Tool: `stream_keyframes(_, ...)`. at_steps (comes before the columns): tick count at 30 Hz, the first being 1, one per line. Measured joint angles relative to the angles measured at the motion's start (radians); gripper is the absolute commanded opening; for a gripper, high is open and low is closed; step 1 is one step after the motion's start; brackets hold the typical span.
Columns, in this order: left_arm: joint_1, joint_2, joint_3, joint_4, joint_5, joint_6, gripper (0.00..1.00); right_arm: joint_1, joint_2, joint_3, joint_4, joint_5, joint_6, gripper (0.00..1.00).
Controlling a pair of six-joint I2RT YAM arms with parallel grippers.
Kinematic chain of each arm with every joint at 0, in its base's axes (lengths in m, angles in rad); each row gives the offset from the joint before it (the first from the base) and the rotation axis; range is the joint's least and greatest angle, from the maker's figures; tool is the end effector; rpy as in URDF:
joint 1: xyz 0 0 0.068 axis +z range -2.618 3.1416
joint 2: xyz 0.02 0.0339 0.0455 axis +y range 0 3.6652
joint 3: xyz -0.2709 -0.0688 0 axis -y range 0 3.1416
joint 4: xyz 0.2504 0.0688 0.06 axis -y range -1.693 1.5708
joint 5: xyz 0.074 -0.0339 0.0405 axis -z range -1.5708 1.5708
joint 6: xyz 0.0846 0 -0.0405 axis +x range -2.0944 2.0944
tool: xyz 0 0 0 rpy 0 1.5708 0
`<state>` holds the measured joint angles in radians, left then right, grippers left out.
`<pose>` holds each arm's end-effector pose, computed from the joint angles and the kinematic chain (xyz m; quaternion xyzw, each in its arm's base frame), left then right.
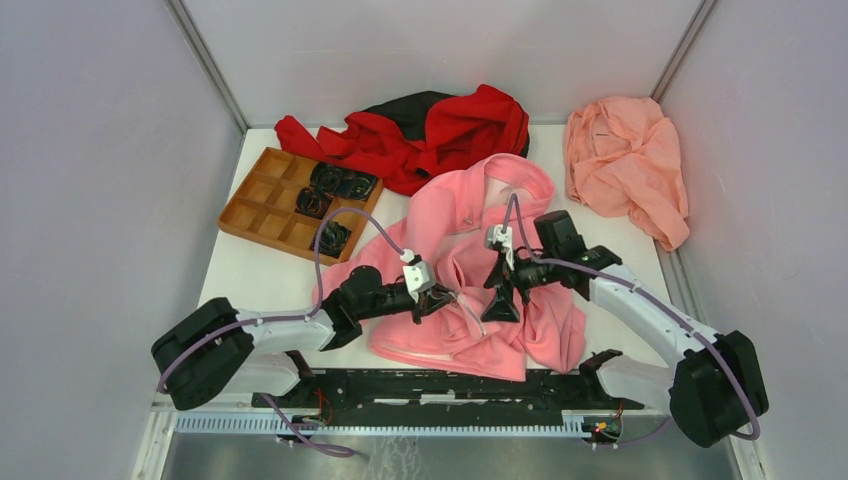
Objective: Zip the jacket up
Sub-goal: Adjust the zipper on the jacket.
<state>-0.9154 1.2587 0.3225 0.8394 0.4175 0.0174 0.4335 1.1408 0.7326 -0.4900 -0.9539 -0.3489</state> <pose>0.1460 -0.2462 0.1906 0.4502 0.5844 -0.4236 0.5257 0.1864 0.1623 0.2192 -0.4598 0.7175 0.4454 0.2746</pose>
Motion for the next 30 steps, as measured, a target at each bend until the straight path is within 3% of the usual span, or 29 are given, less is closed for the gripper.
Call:
stream_keyframes(5, 0.000, 0.009, 0.011, 0.000, 0.000, -0.042, 0.08, 0.060, 0.001, -0.074, 0.046, 0.019, 0.024, 0.87)
stream_keyframes(8, 0.000, 0.011, 0.024, -0.014, 0.000, -0.068, 0.08, 0.071, 0.001, -0.101, 0.105, 0.008, 0.069, 0.73)
stream_keyframes(15, 0.000, 0.023, 0.059, -0.043, -0.016, -0.139, 0.10, 0.082, 0.005, -0.163, 0.249, -0.037, 0.199, 0.18)
stream_keyframes(18, 0.001, 0.025, 0.066, -0.049, -0.026, -0.169, 0.14, 0.082, 0.013, -0.164, 0.272, -0.051, 0.224, 0.05)
stream_keyframes(25, 0.002, -0.046, 0.074, -0.143, -0.094, -0.230, 0.74, 0.083, 0.014, -0.096, 0.175, -0.009, 0.140, 0.01)
stream_keyframes(30, 0.002, -0.282, 0.079, -0.344, -0.183, -0.296, 0.83, 0.086, 0.021, 0.022, 0.037, 0.096, 0.023, 0.00)
